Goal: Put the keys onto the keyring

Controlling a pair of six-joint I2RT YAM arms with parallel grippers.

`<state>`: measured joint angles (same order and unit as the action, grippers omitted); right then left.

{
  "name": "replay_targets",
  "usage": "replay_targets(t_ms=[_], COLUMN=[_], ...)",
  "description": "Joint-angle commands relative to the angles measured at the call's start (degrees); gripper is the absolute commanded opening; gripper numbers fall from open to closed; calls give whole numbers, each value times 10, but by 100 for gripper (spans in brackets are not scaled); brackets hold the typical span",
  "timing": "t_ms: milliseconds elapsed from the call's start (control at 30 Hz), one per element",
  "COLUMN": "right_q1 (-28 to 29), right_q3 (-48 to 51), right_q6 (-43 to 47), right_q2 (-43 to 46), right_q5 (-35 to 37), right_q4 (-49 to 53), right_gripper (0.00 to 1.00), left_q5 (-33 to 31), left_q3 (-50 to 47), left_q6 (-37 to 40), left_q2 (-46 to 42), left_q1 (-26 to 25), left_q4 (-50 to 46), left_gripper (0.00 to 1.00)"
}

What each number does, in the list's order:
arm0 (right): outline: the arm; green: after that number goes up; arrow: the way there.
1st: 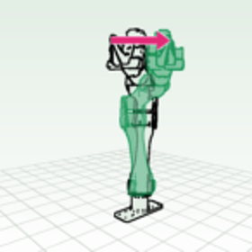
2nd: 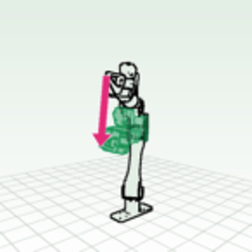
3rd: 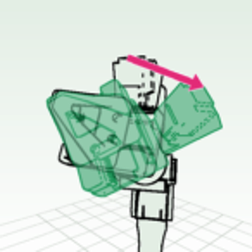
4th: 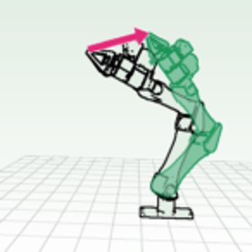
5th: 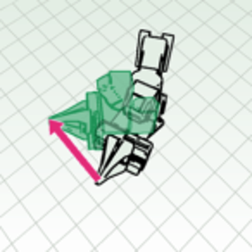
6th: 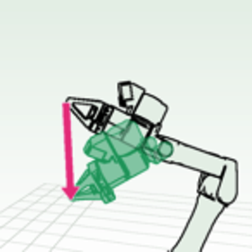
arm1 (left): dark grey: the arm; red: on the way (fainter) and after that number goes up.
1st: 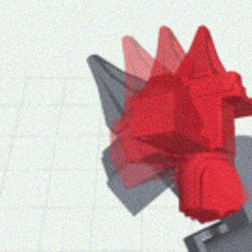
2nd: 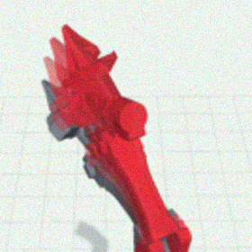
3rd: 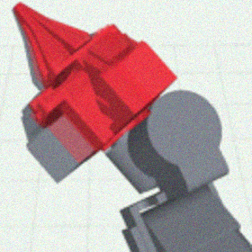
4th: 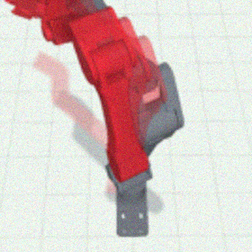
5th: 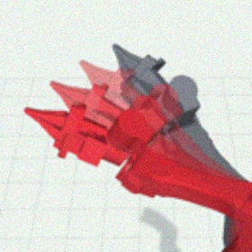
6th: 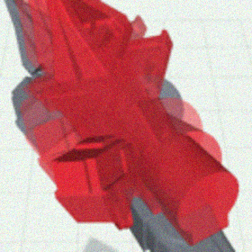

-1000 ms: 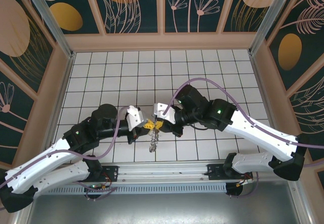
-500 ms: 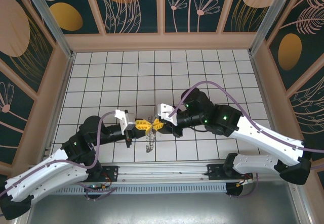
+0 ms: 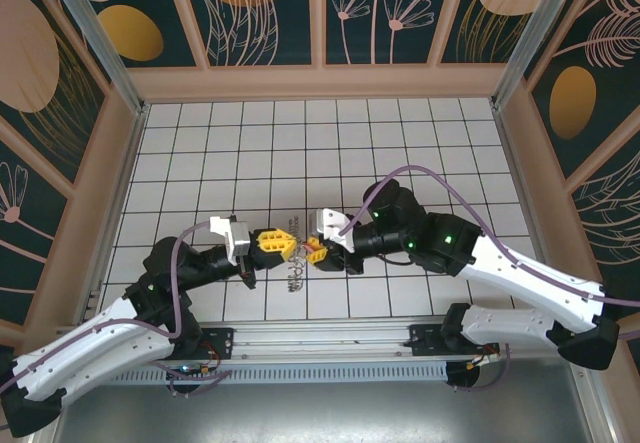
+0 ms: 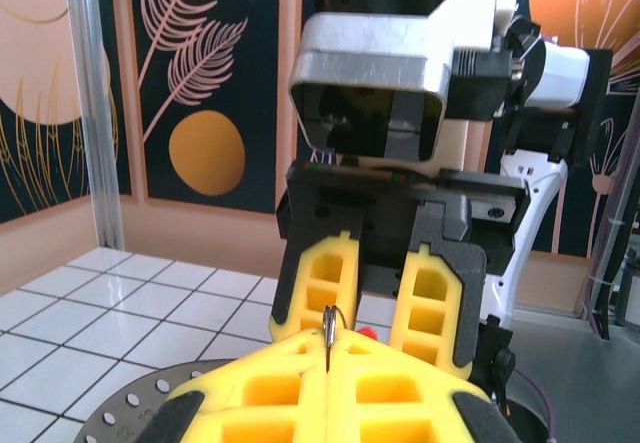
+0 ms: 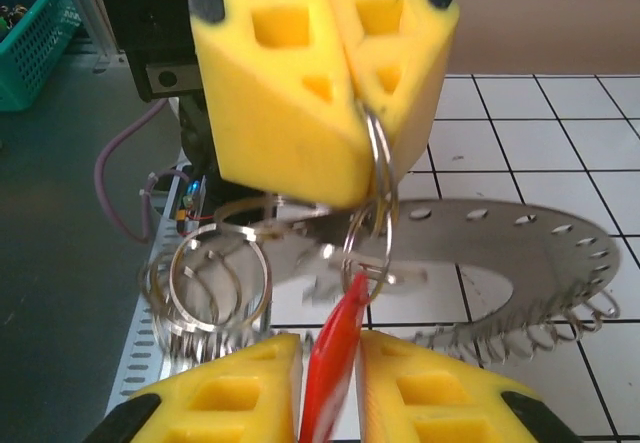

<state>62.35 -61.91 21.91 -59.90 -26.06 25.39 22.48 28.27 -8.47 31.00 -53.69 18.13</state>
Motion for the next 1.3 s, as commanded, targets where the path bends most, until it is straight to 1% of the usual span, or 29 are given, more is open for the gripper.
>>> replay_targets(t_ms=[0,67,267,400,667,900,933,1000,1067,1167,1267], right_q1=[-3,-7,-15,-19,-20,-19,-20,-20,-19,-20,-20], right_q3=[9,13,24,25,-5,-8,-5,0,11,30,40], right_q6=[-11,-12,-16,-19,-21,-21,-22,-25,-35,-50,-60], right_q2=[19,24,31,21,-30,-31,-27,-17,-1,23,46], right_q5=[-14,-17,-23,-27,19,30,31,28,33,54,71], right_q4=[-35,-44,-52,-44,1,1,1,-2,-13,-28,-40], right_gripper=[19,16,0,0,0,0,2,16,26,34,37], left_q5=[5,8,12,20,27,28,27,25,25,25,29], left_q3=[-2,-3,-6,-12,-13,-18,-19,-20,-20,-21,-21], left_q6=[-11,-12,-18,-23,-23,-23,-22,-21,-19,-16,-14], left_q2=[-2,0,1,0,0,-3,-5,-8,-10,-12,-13], left_q1=[2,2,2,2,2,2,2,2,2,3,3], left_q4=[61,65,81,97,106,110,108,105,103,98,94], left_gripper=[0,0,0,0,0,0,0,0,0,0,0])
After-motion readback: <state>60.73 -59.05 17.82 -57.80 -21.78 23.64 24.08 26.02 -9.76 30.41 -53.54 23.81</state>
